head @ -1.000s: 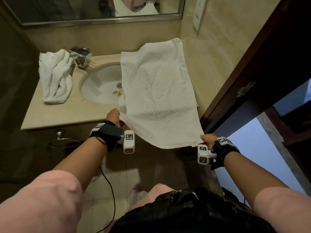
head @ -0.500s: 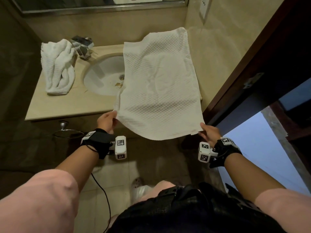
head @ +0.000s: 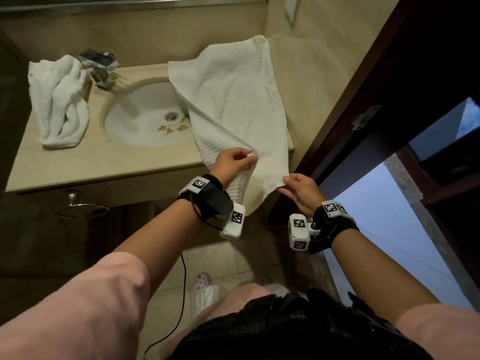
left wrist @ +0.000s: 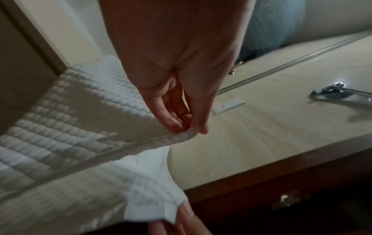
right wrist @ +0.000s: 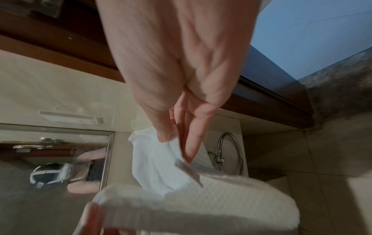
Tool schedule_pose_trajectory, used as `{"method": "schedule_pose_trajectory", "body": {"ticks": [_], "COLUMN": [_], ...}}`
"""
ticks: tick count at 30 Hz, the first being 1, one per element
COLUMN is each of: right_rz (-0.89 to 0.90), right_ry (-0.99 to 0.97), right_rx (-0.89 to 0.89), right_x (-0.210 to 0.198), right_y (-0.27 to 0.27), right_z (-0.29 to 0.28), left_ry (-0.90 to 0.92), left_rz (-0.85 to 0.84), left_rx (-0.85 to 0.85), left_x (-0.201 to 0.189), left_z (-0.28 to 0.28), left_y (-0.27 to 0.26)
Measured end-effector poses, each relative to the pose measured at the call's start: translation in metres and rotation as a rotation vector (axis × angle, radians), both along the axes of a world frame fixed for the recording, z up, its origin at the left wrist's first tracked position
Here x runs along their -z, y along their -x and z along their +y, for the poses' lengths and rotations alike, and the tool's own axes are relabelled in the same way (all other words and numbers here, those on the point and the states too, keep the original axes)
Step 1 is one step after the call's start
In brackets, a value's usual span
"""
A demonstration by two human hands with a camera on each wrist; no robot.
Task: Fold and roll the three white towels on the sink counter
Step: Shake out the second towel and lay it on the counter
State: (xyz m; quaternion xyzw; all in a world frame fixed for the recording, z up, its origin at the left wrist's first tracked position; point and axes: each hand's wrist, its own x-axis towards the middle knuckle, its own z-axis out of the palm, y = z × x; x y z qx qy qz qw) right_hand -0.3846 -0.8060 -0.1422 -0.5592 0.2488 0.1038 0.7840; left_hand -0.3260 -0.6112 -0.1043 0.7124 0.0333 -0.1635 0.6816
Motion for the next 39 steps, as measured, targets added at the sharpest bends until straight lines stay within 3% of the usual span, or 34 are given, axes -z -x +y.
{"method": "schedule_pose_trajectory", "body": {"ticks": [5, 9, 14, 17, 28, 35, 39], "right_rz": [-0.040, -0.037, -0.044, -0.044, -0.051, -0.020, 0.053], "right_ry": [-0.016, 0.034, 0.088, 0.124, 0.126, 0.047, 0.086], "right_rx": [-0.096, -0.147, -0.108, -0.087, -0.153, -0.085, -0.059], "right_x": [-0.008, -0.010, -0.008, -0.007, -0.007, -0.003, 0.003], "right_y": [-0.005, -0.007, -0.010, -0.013, -0.010, -0.014, -0.021], "right_z": [-0.003, -0.007, -0.013, -0.014, -0.020, -0.021, -0.020], "left_ry": [-0.034, -0.198, -0.437, -0.484, -0.378, -0.495, -0.349], "left_rz": [-0.050, -0.151, -0.277, -0.310, -0.270, -0.265, -0.166], "left_rx": [0.123, 0.238, 0.265, 0.271, 0.296, 0.550, 0.615], "left_x": [0.008, 0.016, 0.021, 0.018, 0.033, 0.031, 0.034], "left_z": [-0.033, -0.047, -0.053, -0.058, -0.069, -0.068, -0.065], "left_y": [0.002, 0.003, 0.001, 0.000, 0.003, -0.009, -0.013]}}
